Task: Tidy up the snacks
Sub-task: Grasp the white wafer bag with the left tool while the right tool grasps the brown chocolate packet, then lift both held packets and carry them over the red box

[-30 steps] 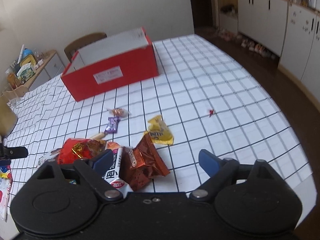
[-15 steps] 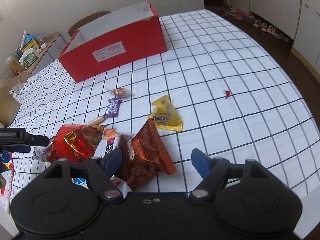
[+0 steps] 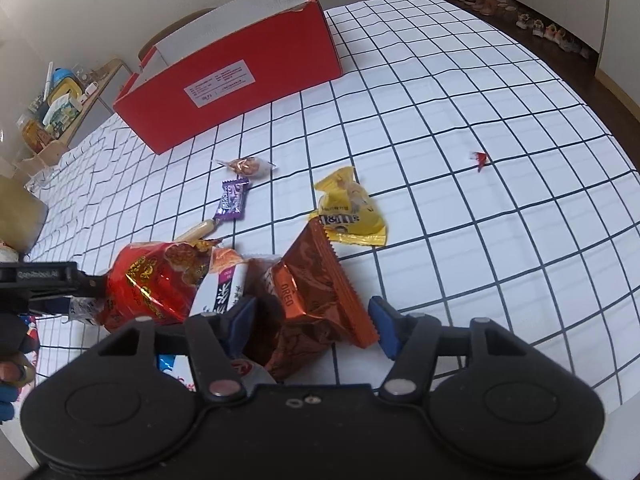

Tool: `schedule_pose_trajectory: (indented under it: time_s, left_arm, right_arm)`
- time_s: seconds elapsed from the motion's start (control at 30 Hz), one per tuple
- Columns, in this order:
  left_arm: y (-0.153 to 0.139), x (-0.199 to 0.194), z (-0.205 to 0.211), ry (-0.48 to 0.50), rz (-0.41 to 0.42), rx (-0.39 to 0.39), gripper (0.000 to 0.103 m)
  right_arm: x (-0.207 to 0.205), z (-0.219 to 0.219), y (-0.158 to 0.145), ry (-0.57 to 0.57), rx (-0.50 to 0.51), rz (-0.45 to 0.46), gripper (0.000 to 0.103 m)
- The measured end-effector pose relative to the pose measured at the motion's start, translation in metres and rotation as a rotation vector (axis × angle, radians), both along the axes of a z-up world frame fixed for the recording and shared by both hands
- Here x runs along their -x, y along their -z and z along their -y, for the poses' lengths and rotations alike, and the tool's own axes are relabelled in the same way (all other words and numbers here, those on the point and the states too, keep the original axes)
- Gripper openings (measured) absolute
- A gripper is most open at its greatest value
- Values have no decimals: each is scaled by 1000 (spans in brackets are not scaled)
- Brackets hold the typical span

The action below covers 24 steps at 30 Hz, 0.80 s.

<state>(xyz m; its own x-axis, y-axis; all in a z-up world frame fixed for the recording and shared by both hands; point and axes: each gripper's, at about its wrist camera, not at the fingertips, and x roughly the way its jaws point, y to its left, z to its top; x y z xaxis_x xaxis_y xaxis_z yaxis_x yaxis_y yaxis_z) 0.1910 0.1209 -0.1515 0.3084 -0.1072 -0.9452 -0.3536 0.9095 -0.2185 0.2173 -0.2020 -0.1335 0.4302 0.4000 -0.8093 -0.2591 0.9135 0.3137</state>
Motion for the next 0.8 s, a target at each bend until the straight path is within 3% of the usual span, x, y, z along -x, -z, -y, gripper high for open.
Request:
schedule_pose_trajectory:
  time_s: [0.3, 0.8]
  left_arm:
    - [-7, 0, 4, 15, 17, -5, 55]
    - [-33, 28, -2, -13, 88, -10, 48]
  right_arm:
    - [2, 2, -4, 13, -4, 29, 47]
    - [21, 10, -21, 59, -4, 118, 30]
